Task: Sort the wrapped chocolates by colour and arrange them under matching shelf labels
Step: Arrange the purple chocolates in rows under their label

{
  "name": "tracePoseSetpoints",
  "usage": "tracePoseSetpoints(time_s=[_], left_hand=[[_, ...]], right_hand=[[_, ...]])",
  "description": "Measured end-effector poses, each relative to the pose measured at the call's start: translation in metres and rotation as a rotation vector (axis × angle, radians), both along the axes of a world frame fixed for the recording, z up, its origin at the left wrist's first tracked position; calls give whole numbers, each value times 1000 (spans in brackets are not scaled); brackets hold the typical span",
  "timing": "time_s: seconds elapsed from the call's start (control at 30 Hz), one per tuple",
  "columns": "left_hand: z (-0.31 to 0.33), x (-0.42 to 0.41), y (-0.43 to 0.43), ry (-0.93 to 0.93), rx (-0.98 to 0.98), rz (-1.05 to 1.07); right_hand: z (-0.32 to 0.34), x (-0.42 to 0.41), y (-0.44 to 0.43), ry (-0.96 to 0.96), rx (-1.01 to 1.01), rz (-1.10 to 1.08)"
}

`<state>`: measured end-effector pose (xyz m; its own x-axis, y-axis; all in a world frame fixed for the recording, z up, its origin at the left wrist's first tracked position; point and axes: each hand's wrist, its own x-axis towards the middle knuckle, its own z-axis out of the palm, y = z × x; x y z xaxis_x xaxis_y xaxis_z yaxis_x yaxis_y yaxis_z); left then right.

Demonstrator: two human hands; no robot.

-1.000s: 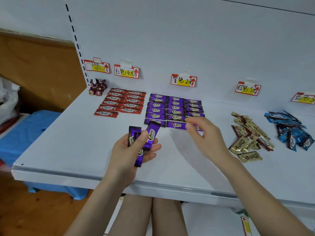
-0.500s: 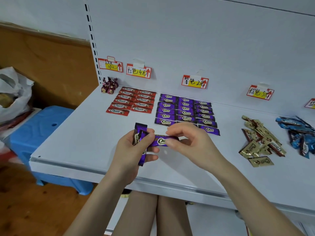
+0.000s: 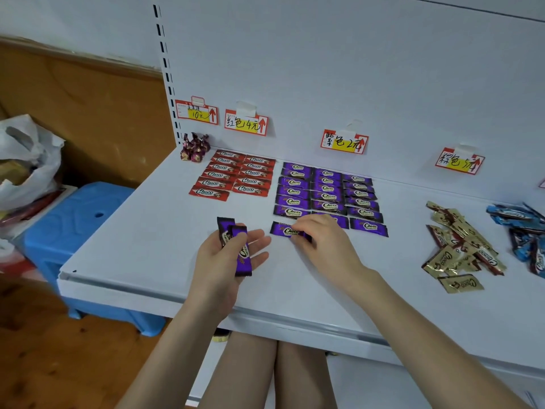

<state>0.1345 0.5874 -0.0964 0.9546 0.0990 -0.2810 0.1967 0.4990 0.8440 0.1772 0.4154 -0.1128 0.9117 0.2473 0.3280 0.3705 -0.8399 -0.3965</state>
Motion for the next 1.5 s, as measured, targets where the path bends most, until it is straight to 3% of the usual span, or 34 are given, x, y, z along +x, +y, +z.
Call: tracePoseSetpoints(time_s=[0.43,0.87,0.97,1.13,1.27,1.5], left_hand=[[-5,4,6,25,-60,153],[-4,-2,6,-59,-19,107],[-3,-4,4,-89,-17,51],[1,-8,-6,-134,39,-68],[7,-13,-19,-184,189,-211],[5,-14,-26,-189,129,-240]], right_hand=[[-5,-8,9,-66,-52,-19],[-9,-6,8,-57,-42,-5],[-3,-7,5,-19,81,-14],[29,-20,5,96,636,6],[49,-32,4,333,735,179],[45,-38,-16,296,918,56]])
